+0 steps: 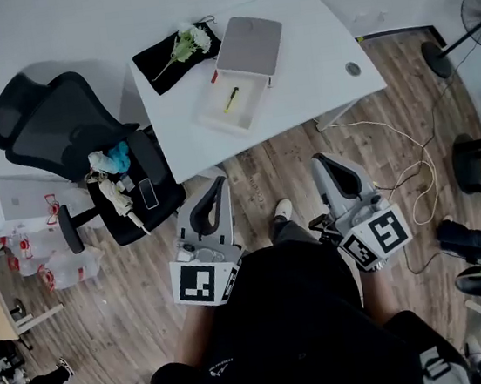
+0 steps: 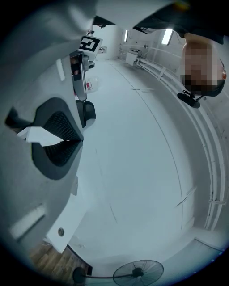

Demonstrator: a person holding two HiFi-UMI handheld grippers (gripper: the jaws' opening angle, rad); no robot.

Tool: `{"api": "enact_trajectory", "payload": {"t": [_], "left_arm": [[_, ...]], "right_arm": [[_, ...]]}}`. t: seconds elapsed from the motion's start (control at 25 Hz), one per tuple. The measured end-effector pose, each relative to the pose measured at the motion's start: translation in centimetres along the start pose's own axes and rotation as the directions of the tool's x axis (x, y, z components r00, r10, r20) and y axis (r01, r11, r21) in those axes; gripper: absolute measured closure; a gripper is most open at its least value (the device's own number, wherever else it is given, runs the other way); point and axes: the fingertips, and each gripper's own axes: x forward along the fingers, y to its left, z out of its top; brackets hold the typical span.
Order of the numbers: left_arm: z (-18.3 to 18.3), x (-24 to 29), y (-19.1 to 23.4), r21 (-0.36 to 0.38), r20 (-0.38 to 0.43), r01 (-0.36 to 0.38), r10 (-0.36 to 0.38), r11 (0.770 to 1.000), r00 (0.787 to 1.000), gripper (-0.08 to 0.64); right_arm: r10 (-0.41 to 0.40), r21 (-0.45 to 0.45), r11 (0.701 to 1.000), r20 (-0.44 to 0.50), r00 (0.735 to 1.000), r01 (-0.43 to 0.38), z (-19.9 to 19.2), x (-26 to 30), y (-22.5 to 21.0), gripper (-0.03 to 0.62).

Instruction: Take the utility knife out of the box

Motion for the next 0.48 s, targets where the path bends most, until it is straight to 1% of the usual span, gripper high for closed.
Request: {"api": "enact_trajectory", "payload": {"t": [0.16, 0.28, 0.48], "left_arm": [[-0.5, 2.5, -0.6, 0.001, -0.008, -0.046, 0.046, 0.999, 0.999, 0.555], [-0.9, 3.9, -0.9, -0.003, -0.008, -0.071, 0.071, 0.997, 0.997, 0.555], [-2.0, 5.9, -0.5, -0.006, -0.033, -0.077, 0.077, 0.997, 0.996, 0.555]], "right_arm": [[0.05, 0.002, 0.999, -0.016, 0.999, -0.05, 0.1, 0.9, -2.7, 0.588], [0.083, -0.017, 0.996, -0.029, 0.996, -0.083, 0.4, 1.7, -4.4, 0.588], [0.099, -0.027, 0.995, -0.025, 0.995, -0.1, 1.1, 3.0, -5.9, 0.588]]}}
